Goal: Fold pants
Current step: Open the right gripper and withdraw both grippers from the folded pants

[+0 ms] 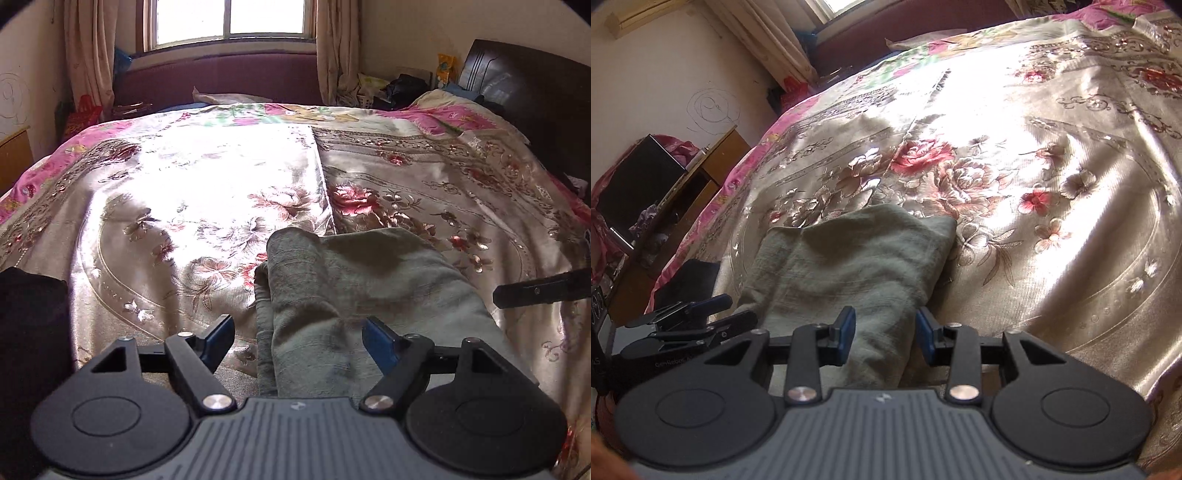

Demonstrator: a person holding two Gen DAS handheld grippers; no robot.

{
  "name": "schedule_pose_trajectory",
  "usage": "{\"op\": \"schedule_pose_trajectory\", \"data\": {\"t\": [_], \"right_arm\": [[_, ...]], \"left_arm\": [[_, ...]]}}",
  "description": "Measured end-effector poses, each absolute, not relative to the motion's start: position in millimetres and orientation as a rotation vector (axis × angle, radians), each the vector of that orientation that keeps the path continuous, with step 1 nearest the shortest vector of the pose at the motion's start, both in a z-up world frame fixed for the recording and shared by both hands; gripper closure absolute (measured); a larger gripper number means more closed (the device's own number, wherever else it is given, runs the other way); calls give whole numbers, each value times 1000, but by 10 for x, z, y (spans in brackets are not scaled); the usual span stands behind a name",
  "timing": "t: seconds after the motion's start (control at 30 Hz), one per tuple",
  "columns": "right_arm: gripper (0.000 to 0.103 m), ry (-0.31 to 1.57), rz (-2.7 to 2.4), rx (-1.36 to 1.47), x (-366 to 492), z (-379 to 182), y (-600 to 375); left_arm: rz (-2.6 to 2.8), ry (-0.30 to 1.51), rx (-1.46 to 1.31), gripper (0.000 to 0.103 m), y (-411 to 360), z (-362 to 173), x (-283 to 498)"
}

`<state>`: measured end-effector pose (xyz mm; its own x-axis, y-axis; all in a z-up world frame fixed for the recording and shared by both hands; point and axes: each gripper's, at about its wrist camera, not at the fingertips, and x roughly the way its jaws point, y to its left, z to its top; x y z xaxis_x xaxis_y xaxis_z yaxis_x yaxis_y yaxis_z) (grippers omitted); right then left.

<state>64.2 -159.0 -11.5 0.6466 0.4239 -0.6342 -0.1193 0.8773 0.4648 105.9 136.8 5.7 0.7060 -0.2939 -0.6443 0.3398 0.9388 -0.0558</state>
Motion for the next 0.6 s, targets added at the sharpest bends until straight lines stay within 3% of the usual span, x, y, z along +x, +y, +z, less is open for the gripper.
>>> {"op": "schedule_pose_trajectory", "data": {"t": [0.1, 0.6], "right_arm": [[62, 803, 351, 388, 418, 4, -1428], [60, 772, 355, 380, -179, 144, -1172]], "left_arm": [[-317, 644, 62, 0, 1242, 225, 814], [-227, 656, -20, 0, 1058, 259, 296]]}}
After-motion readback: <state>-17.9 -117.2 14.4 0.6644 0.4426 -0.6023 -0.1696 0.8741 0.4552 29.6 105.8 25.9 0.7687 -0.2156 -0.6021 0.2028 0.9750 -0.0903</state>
